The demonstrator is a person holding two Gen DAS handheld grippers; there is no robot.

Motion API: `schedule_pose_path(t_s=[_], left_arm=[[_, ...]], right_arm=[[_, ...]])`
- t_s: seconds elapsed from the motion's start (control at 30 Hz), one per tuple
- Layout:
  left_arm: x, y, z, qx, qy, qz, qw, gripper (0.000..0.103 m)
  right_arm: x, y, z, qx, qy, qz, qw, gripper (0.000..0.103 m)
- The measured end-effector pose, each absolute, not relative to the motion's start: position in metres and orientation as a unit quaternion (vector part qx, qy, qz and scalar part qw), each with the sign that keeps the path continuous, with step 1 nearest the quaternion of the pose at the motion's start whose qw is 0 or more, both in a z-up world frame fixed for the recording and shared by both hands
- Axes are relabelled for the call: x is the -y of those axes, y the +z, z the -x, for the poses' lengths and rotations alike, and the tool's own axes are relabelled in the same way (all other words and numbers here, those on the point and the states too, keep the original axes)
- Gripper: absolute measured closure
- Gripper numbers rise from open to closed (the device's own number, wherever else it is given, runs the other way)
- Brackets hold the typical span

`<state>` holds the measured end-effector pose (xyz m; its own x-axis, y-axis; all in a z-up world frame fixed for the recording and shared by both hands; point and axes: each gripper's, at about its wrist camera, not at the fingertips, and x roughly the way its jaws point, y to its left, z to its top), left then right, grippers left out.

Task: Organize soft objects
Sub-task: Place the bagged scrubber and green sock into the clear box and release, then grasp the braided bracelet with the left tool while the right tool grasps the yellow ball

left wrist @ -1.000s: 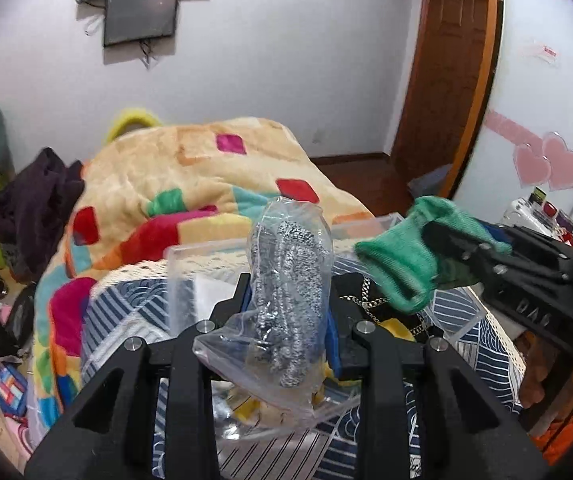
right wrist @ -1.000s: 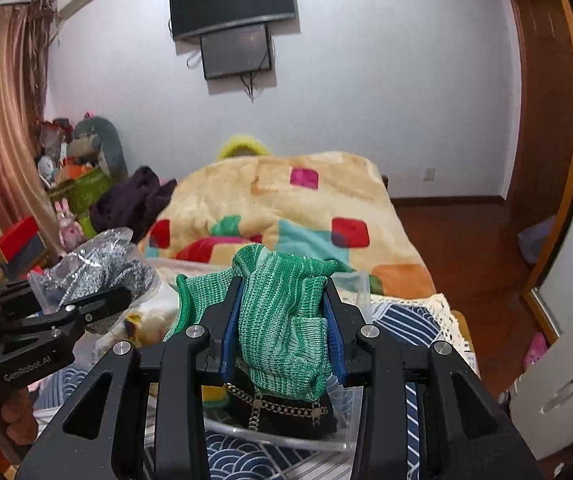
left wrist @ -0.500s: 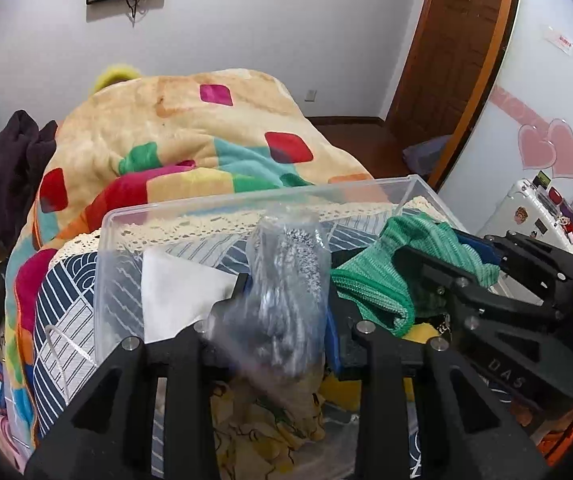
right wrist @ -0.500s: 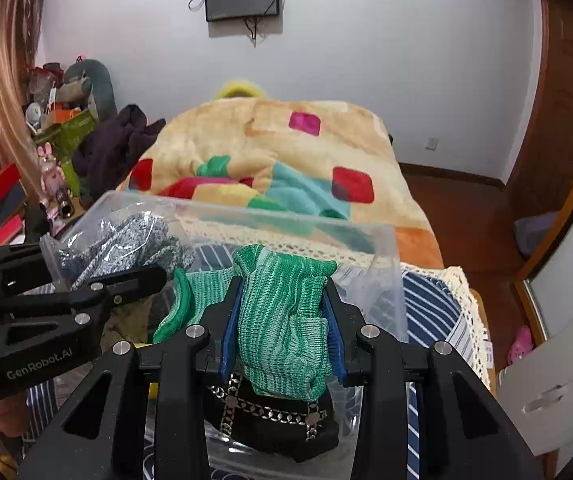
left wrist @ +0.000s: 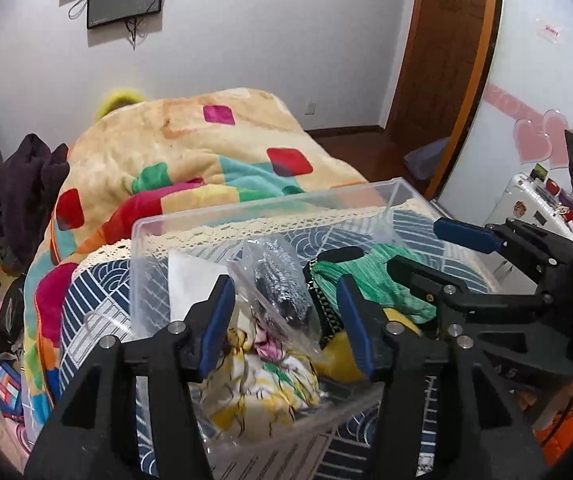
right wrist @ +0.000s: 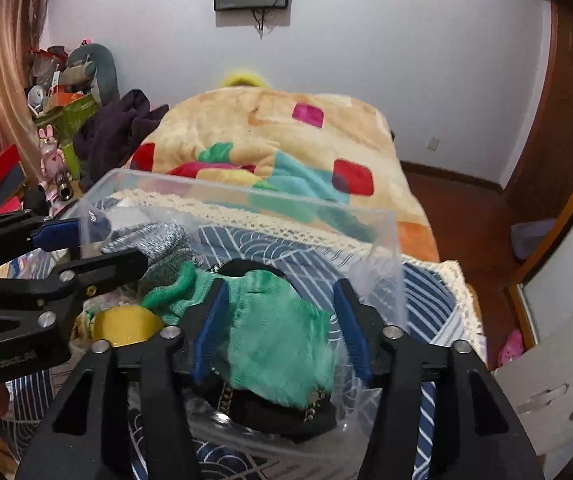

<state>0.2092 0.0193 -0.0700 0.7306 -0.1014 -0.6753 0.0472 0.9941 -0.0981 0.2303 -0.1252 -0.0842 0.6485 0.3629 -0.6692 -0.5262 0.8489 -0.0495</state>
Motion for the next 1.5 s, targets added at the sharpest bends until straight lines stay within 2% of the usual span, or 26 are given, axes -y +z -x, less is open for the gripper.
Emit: schedule_pose_path(t_s=[0.27, 0.3, 0.4, 0.57, 0.67, 1.07, 1.13, 1.2, 1.3, 1.5], left_arm=[[-0.021, -0.034, -0.169, -0.31, -0.035, 0.02, 0.95, 0.035], [-0.02, -0.032, -0.166, -0.306, -0.033, 0.018, 0.951, 0.03], [-0.022, -0.027, -0.148, -0.295, -0.028, 0.011, 0.955, 0.029], [-0.019, -0.028, -0.121, -0.29, -0.027, 0.004, 0.957, 0.025], [-0.015, -0.035, -0.109, -0.3, -0.035, 0.004, 0.953, 0.015], [0.005, -0.089, -0.082, -0.361, -0.057, -0.005, 0.931, 0.014], [0.004, -0.1, -0.08, -0.373, -0.058, 0.003, 0.926, 0.015], [0.005, -0.112, -0.077, -0.389, -0.054, 0.011, 0.919, 0.026], [0.007, -0.126, -0.074, -0.405, -0.052, 0.016, 0.913, 0.037], [0.02, -0.138, -0.067, -0.414, -0.067, 0.019, 0.908, 0.053]], right_arm=[[0.138, -0.058, -0.208, -0.297, 0.252, 0.107, 0.915, 0.044], [0.14, -0.055, -0.205, -0.293, 0.254, 0.104, 0.916, 0.042], [0.146, -0.047, -0.189, -0.271, 0.254, 0.099, 0.923, 0.031], [0.151, -0.043, -0.165, -0.25, 0.262, 0.097, 0.927, 0.031], [0.153, -0.046, -0.156, -0.252, 0.266, 0.093, 0.926, 0.03], [0.163, -0.089, -0.131, -0.306, 0.27, 0.08, 0.909, 0.03], [0.162, -0.098, -0.125, -0.319, 0.276, 0.075, 0.904, 0.03], [0.162, -0.107, -0.121, -0.328, 0.276, 0.075, 0.9, 0.03], [0.164, -0.118, -0.117, -0.343, 0.277, 0.07, 0.895, 0.03], [0.172, -0.131, -0.111, -0.36, 0.276, 0.056, 0.89, 0.031]])
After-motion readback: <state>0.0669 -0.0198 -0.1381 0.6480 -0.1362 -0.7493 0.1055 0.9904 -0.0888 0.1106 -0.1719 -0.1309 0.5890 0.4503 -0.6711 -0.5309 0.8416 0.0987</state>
